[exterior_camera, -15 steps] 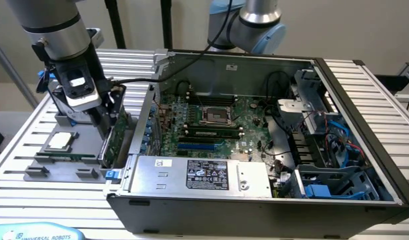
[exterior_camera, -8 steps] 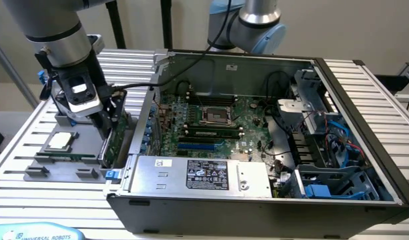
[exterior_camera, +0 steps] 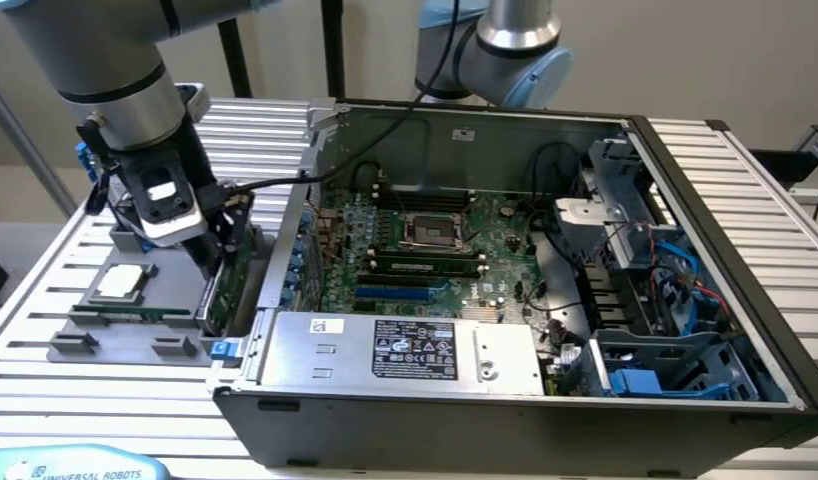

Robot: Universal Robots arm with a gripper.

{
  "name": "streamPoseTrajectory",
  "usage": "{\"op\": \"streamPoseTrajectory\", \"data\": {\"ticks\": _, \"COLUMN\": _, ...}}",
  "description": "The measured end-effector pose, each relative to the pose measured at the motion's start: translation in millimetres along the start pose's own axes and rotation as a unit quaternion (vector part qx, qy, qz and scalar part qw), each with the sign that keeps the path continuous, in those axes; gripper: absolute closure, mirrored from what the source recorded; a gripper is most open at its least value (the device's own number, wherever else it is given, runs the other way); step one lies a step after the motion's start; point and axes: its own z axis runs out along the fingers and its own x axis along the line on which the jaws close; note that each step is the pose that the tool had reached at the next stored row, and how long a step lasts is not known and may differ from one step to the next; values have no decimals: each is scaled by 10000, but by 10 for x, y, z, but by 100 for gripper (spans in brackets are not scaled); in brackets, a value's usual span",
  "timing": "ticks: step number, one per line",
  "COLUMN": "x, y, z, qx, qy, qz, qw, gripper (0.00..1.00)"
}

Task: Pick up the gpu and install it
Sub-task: 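Pick up the gpu and move the gpu toward the slot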

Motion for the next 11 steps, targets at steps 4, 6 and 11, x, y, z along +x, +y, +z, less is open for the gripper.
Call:
{"op": "streamPoseTrajectory", "data": {"ticks": 4, "x": 8, "y": 8, "z": 70, "qx": 5, "qy": -14, "qz": 0, "qw": 10000, "gripper": 58}}
{"op": "streamPoseTrajectory", "data": {"ticks": 6, "x": 11, "y": 17, "z": 98, "qx": 13, "qy": -21, "qz": -2, "qw": 10000, "gripper": 58}}
{"op": "streamPoseTrajectory", "data": {"ticks": 11, "x": 15, "y": 46, "z": 123, "qx": 40, "qy": -33, "qz": -5, "qw": 10000, "gripper": 58}}
